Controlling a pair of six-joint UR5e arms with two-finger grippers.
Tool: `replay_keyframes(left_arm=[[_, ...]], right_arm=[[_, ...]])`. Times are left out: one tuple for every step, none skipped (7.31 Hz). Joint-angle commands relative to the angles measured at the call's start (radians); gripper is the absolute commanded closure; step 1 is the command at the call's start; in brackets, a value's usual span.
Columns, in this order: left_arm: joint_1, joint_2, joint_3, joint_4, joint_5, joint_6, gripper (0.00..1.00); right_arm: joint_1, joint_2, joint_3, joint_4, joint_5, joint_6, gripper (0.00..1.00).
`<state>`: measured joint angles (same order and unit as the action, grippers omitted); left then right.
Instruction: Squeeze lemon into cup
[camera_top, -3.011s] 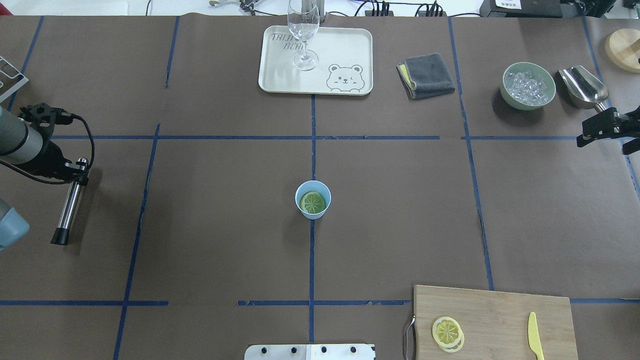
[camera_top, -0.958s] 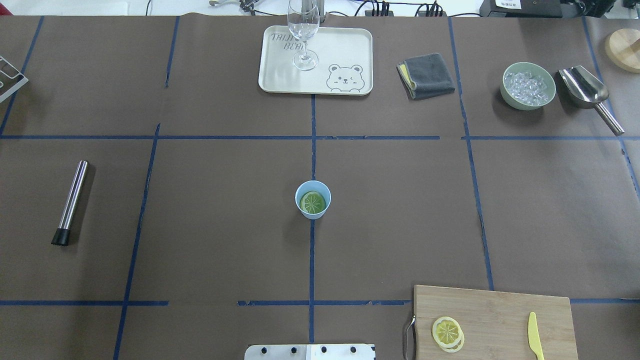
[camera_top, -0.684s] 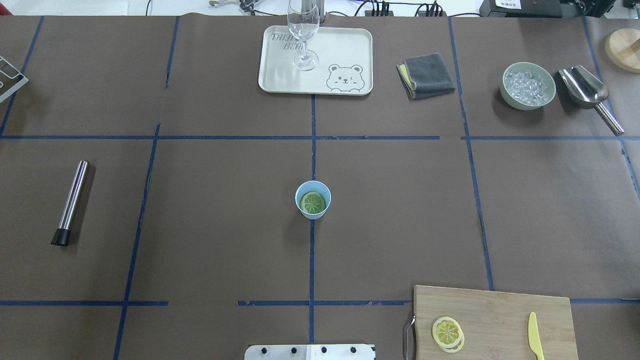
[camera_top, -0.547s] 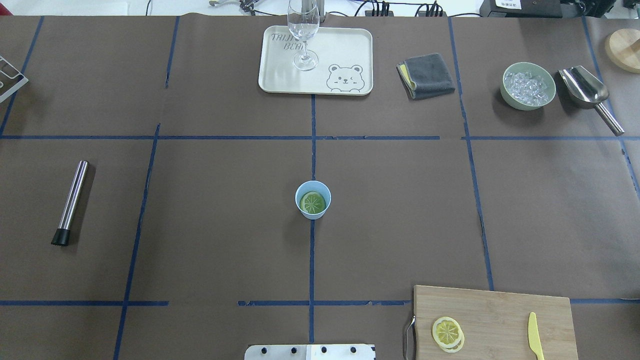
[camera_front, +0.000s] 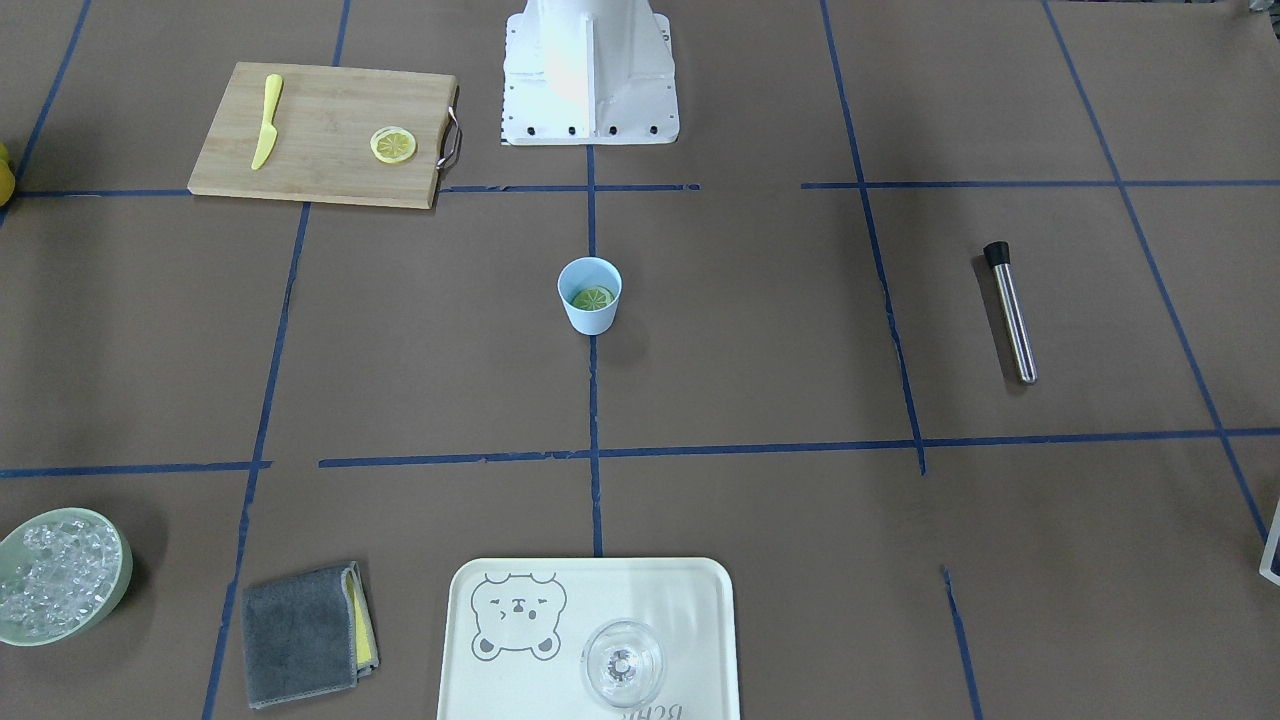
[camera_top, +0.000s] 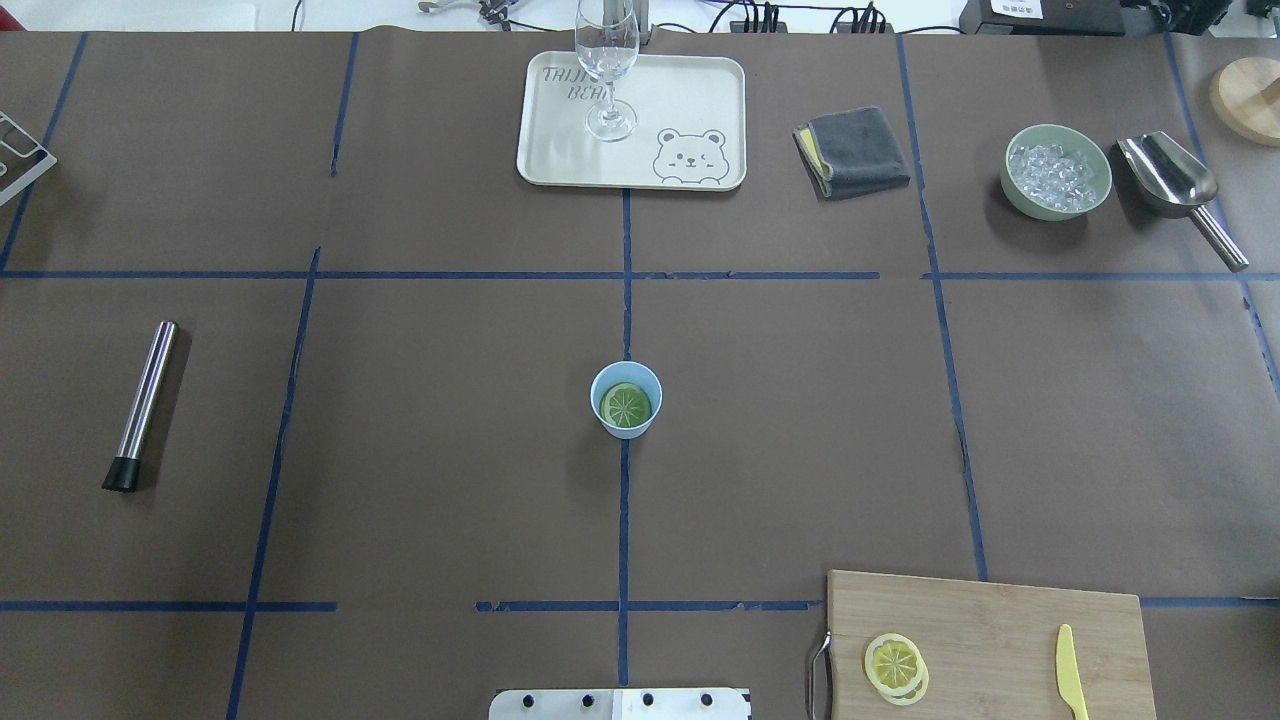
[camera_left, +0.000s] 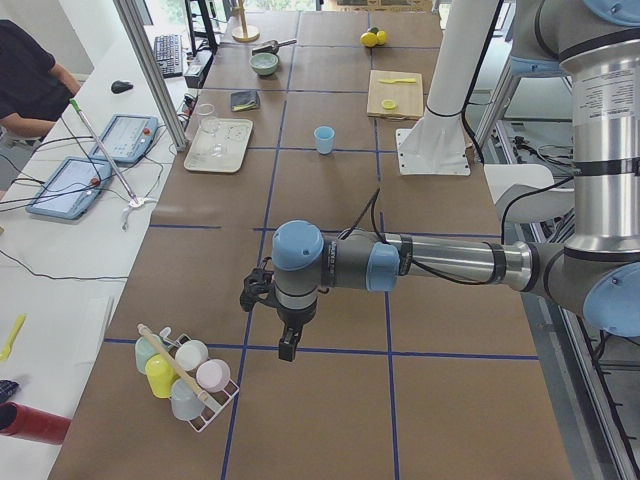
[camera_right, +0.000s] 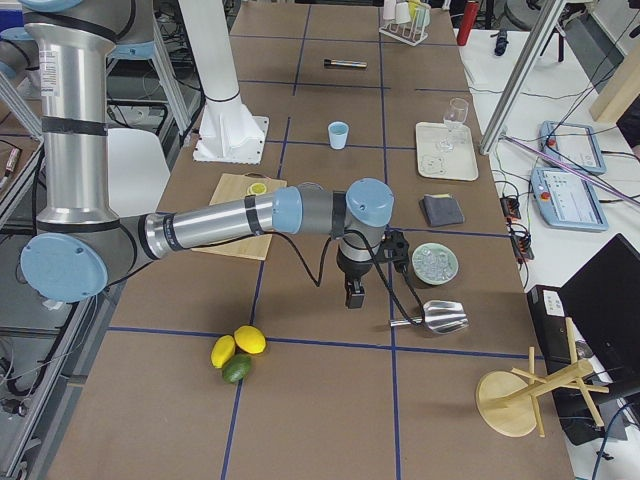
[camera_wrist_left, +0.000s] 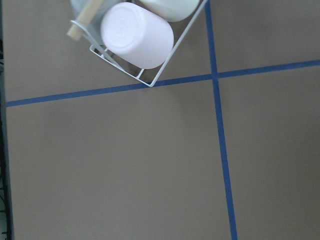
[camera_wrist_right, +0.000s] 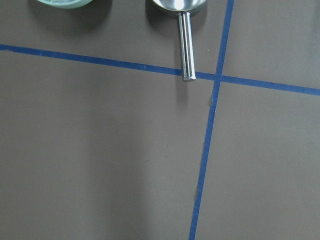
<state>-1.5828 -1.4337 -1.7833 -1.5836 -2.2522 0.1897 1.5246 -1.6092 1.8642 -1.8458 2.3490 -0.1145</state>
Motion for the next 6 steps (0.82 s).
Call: replay_keyframes(left_arm=[[0.010,-0.040,-0.011,0.041,0.000,0.016,0.00],[0.012,-0.054,0.005,0.081,0.000,0.016,0.00],[0.009,-0.051,-0.005,0.099,0.000,0.016,0.00],[0.010,-0.056,-0.008,0.152,-0.001,0.014,0.00],[0.009,-0.056,-0.014,0.181,-0.026,0.013,0.00],[0.009,-0.054,-0.007,0.182,-0.085,0.007,0.00]], right_arm=[[0.000,0.002,0.001,0.002,0.004,0.002,0.00],[-0.001,0.002,0.000,0.002,0.006,0.004,0.00],[-0.001,0.002,-0.002,0.002,0.006,0.010,0.00],[-0.001,0.002,-0.003,0.002,0.006,0.013,0.00],[-0.003,0.002,-0.014,0.004,0.006,0.016,0.00],[-0.004,0.000,-0.029,0.007,0.001,0.016,0.00]])
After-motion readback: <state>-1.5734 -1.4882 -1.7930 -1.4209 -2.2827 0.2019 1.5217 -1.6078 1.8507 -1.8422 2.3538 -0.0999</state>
